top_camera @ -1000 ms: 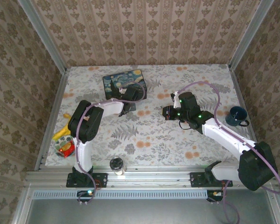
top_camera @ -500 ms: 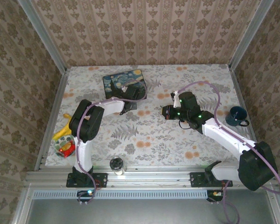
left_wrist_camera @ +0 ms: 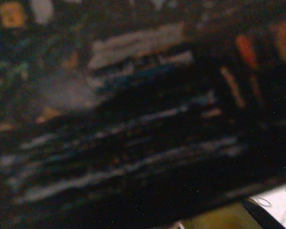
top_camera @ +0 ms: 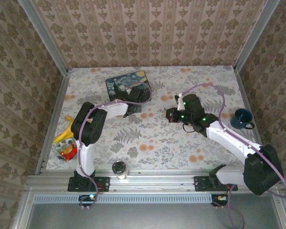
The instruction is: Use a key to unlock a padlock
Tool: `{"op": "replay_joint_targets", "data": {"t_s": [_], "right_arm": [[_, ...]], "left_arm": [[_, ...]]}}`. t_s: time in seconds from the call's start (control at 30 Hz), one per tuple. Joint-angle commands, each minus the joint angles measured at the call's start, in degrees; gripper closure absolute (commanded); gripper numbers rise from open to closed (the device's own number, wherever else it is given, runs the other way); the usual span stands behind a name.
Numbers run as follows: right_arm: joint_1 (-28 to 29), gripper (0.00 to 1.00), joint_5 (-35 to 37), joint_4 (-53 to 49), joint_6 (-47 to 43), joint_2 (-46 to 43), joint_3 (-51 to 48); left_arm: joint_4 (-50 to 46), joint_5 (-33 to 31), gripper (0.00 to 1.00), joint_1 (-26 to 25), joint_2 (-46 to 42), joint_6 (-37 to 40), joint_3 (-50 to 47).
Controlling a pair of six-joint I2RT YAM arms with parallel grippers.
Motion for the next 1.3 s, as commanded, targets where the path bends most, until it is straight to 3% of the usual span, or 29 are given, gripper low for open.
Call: {"op": "replay_joint_targets", "data": {"t_s": [0.0, 0.4, 0.83, 1.27], "right_arm": [[-0.2, 1.00, 2.1, -1.9, 0.6, -0.3, -1.6], [-0.3, 1.00, 3.7, -0.1, 2.5, -0.1, -7.4], [-0.3, 1.00, 3.0, 5.8, 2.0, 0.4, -15.4], [0.0, 1.00, 0.6, 14.8, 3.0, 5.6, -17.9]], "left_arm": [[-3.2, 4.5, 1.00, -1.8, -2.7, -0.5, 0.7], [-3.3, 7.5, 1.00, -7.0, -7.8, -5.7, -3.2], [1.2, 17.3, 1.00, -9.5, -12.3, -22.2, -10.5], [-2.1, 18.7, 0.97, -9.1, -10.2, -24.0, -7.0]]}}
